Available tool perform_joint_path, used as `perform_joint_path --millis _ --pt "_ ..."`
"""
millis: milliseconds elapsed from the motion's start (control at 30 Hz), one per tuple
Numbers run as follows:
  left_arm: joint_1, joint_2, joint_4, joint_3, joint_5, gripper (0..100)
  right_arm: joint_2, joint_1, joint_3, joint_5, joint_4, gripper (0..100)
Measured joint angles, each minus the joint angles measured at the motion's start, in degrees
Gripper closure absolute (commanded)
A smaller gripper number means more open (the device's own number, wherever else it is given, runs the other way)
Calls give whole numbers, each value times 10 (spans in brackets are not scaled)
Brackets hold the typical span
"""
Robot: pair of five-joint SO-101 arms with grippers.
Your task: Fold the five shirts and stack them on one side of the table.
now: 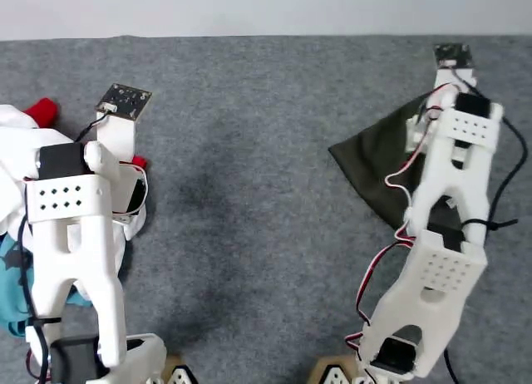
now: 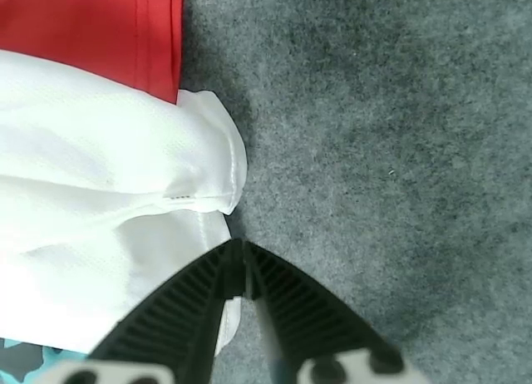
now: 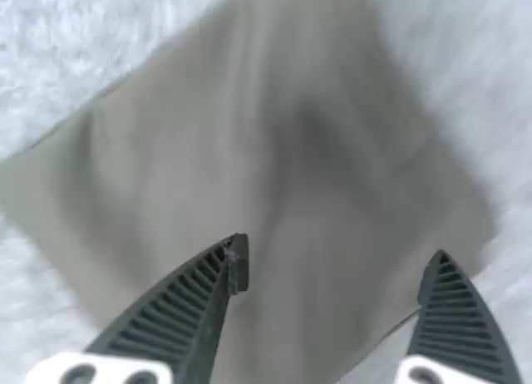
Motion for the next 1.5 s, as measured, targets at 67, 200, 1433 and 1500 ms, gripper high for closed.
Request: perform_joint_path --millis 67,200,1433,1500 --pt "0 0 0 0 0 994 0 -13 0 -72 33 674" --pt "0 0 0 0 0 994 0 -30 0 -209 82 630" --pt "0 0 0 0 0 994 120 35 -19 -359 -62 988" --pt "0 0 0 0 0 994 118 47 -19 -304 -61 989"
